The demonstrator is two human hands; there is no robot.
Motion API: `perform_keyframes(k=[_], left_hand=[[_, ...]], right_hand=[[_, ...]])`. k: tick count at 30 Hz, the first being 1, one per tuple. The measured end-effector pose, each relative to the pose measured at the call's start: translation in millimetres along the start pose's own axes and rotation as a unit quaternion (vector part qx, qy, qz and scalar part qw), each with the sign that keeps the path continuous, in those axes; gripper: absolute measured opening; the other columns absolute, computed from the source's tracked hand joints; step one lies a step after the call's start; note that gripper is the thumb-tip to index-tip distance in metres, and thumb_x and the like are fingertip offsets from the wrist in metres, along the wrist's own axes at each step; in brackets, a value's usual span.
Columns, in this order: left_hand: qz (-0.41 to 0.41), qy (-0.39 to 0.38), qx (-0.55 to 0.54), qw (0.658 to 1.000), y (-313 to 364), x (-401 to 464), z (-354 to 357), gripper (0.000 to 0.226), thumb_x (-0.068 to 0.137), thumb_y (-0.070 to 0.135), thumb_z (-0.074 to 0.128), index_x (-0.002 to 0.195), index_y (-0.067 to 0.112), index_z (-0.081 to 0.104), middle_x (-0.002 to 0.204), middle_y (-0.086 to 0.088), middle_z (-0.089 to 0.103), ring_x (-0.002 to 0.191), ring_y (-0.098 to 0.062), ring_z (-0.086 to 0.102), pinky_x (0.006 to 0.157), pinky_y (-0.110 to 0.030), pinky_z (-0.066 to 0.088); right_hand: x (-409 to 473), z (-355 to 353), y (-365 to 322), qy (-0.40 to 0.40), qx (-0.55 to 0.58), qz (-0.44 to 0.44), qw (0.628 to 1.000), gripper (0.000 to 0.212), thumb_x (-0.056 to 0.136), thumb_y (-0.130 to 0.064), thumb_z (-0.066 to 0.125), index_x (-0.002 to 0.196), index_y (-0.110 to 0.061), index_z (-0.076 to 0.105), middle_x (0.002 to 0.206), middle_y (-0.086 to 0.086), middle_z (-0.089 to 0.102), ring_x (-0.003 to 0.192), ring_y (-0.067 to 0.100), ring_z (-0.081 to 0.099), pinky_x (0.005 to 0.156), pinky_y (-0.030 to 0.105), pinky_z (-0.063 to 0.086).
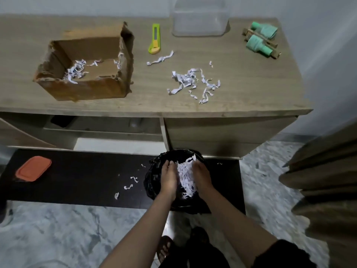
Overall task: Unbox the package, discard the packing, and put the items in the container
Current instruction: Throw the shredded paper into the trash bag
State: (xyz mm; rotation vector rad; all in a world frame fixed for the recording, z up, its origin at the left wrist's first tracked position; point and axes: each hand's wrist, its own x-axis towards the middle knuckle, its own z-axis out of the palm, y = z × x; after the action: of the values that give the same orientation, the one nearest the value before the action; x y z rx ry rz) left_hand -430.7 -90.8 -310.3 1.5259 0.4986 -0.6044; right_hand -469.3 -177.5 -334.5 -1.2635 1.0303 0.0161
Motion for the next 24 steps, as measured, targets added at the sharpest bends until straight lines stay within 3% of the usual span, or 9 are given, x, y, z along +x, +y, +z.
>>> perform_keyframes(k=[1,4,8,12,15,18,21,24], left_hand=[[0.004,0.006,0.004,1.0,-1.4,7.7,-0.4,0.039,0.099,0.024,0.039,0.136,0.011,0.04,0.104,-0.001,0.06,0.083,-0.008,0.055,0.066,-0.01,0.047],[0.007,-0.002,0.028,1.0,0.7,12.0,-4.2,0.042,0.099,0.027,0.04,0.137,0.011,0.042,0.134,-0.005,0.051,0.118,-0.019,0.051,0.097,-0.026,0.04],[0.015,-0.004,0.048,0.999,5.8,-7.5,-13.1,0.041,0.098,0.026,0.042,0.135,0.008,0.045,0.132,-0.004,0.051,0.123,-0.02,0.047,0.095,-0.025,0.034],[0.03,-0.014,0.049,0.998,26.3,-45.4,-24.7,0.033,0.097,0.025,0.046,0.123,0.007,0.054,0.112,0.0,0.059,0.105,-0.016,0.053,0.085,-0.023,0.041],[0.07,-0.017,0.071,0.995,46.6,-68.3,-32.0,0.03,0.094,0.024,0.052,0.117,0.006,0.058,0.116,-0.006,0.063,0.107,-0.018,0.057,0.093,-0.027,0.041],[0.131,-0.021,0.103,0.986,77.1,-86.4,-35.5,0.023,0.093,0.023,0.055,0.109,0.008,0.061,0.113,-0.004,0.064,0.109,-0.018,0.057,0.093,-0.024,0.039],[0.211,-0.022,0.129,0.969,114.8,-96.8,-33.5,0.024,0.092,0.025,0.055,0.112,0.013,0.06,0.116,-0.002,0.06,0.111,-0.015,0.054,0.096,-0.024,0.038],[0.311,0.011,0.15,0.938,154.3,-103.0,-28.6,0.022,0.09,0.021,0.058,0.11,0.013,0.061,0.109,-0.001,0.056,0.099,-0.005,0.053,0.084,-0.003,0.035]], right_hand=[[6.8,-0.9,1.4,-0.011,-0.01,-0.007,1.0,0.034,0.084,-0.042,0.053,0.109,-0.02,0.061,0.102,-0.002,0.057,0.091,0.012,0.055,0.081,0.03,0.046],[9.6,-4.7,-1.5,-0.024,-0.057,-0.018,0.998,0.044,0.089,-0.033,0.052,0.128,-0.013,0.054,0.125,0.003,0.057,0.111,0.017,0.052,0.099,0.034,0.039],[-9.0,-6.4,-10.6,-0.009,-0.058,-0.026,0.998,0.035,0.092,-0.015,0.054,0.125,-0.005,0.056,0.132,0.011,0.057,0.122,0.022,0.052,0.108,0.034,0.037],[-42.2,-5.5,-33.8,0.024,-0.047,-0.052,0.997,0.027,0.089,-0.006,0.054,0.114,-0.002,0.063,0.119,0.015,0.064,0.103,0.018,0.057,0.091,0.025,0.04],[-68.9,-4.1,-63.1,0.045,-0.07,-0.114,0.99,0.023,0.088,-0.004,0.053,0.107,-0.004,0.066,0.109,0.015,0.068,0.096,0.019,0.06,0.082,0.022,0.043],[-98.6,-4.5,-97.0,0.051,-0.097,-0.202,0.973,0.02,0.089,-0.007,0.053,0.103,-0.01,0.066,0.098,0.005,0.069,0.087,0.013,0.063,0.071,0.007,0.044],[-116.7,-4.8,-127.7,0.077,-0.102,-0.344,0.93,0.016,0.088,-0.012,0.053,0.097,-0.016,0.066,0.091,0.003,0.065,0.076,0.008,0.062,0.068,0.02,0.052],[-119.8,-4.4,-163.9,0.129,-0.103,-0.436,0.884,0.016,0.084,-0.015,0.053,0.093,-0.014,0.067,0.08,-0.002,0.057,0.064,0.008,0.056,0.058,0.025,0.05]])
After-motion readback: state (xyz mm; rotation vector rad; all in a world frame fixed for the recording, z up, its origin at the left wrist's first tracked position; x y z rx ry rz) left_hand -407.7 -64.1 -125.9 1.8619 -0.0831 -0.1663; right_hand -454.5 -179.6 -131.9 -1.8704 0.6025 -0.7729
